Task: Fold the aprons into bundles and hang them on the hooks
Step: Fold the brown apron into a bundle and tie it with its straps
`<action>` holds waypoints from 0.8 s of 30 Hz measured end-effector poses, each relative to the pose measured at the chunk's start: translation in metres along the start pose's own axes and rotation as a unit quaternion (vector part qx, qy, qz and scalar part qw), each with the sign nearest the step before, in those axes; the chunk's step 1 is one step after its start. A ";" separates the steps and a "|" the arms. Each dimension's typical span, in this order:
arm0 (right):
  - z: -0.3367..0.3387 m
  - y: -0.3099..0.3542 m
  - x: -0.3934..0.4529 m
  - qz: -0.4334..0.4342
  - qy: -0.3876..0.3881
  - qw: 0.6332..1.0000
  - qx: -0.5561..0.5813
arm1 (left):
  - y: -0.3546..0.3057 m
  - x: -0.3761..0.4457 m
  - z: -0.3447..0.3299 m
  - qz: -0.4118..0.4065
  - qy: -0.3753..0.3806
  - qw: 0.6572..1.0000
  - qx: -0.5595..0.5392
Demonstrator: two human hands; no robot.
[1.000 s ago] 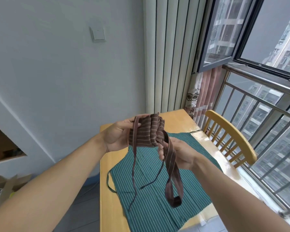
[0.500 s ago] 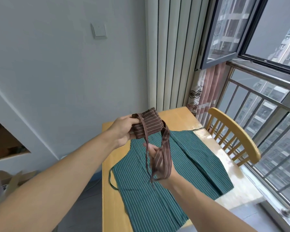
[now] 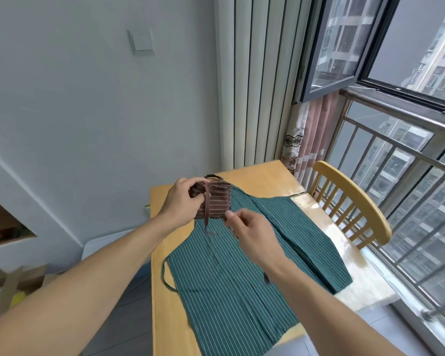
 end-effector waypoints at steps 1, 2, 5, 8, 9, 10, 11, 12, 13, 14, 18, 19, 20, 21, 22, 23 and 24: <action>0.008 0.008 0.004 0.013 0.009 0.998 -0.054 | 0.001 0.000 -0.001 -0.016 0.022 1.000 0.013; 0.016 0.015 0.011 0.028 0.015 0.992 -0.124 | 0.001 -0.002 -0.002 -0.028 0.047 0.998 0.016; 0.040 0.041 0.032 0.126 0.004 0.932 -0.339 | -0.005 -0.009 -0.001 -0.032 0.128 0.991 -0.038; 0.055 0.059 0.051 0.182 0.023 0.905 -0.385 | -0.017 -0.016 0.002 -0.042 0.217 0.968 -0.117; 0.058 0.062 0.055 0.181 0.037 0.910 -0.371 | -0.021 -0.018 0.004 -0.052 0.239 0.960 -0.136; 0.060 0.066 0.057 0.178 0.056 0.918 -0.350 | -0.024 -0.019 0.006 -0.059 0.252 0.954 -0.152; 0.062 0.068 0.060 0.174 0.080 0.931 -0.311 | -0.027 -0.020 0.008 -0.060 0.264 0.947 -0.172; 0.063 0.067 0.064 0.162 0.103 0.947 -0.256 | -0.029 -0.021 0.011 -0.058 0.281 0.937 -0.198; 0.064 0.065 0.067 0.140 0.124 0.965 -0.185 | -0.031 -0.022 0.013 -0.054 0.303 0.924 -0.229; 0.065 0.062 0.070 0.111 0.145 0.977 -0.108 | -0.033 -0.024 0.015 -0.051 0.326 0.908 -0.257; 0.062 0.041 0.078 0.000 0.222 0.966 0.135 | -0.040 -0.025 0.016 -0.045 0.384 0.879 -0.280; 0.059 0.038 0.078 -0.010 0.230 0.959 0.163 | -0.041 -0.025 0.016 -0.039 0.390 0.877 -0.277; 0.057 0.035 0.076 -0.017 0.231 0.955 0.185 | -0.041 -0.025 0.015 -0.030 0.392 0.878 -0.274; 0.055 0.034 0.074 -0.022 0.227 0.953 0.200 | -0.042 -0.025 0.016 -0.019 0.390 0.880 -0.271; 0.055 0.031 0.072 -0.026 0.219 0.953 0.209 | -0.042 -0.025 0.016 -0.010 0.388 0.882 -0.266; 0.054 0.028 0.072 -0.030 0.210 0.954 0.213 | -0.043 -0.024 0.017 -0.004 0.389 0.884 -0.259; 0.055 0.024 0.071 -0.036 0.199 0.958 0.205 | -0.042 -0.024 0.017 0.001 0.393 0.885 -0.250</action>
Point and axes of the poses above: each hand's wrist, its own x-axis towards the middle knuckle, its own z-axis out of the back of the hand, y = z × x, the point moved 1 cm from there along x, towards the middle knuckle, and after that the axes turned 7 degrees about z, right-handed, at the moved point
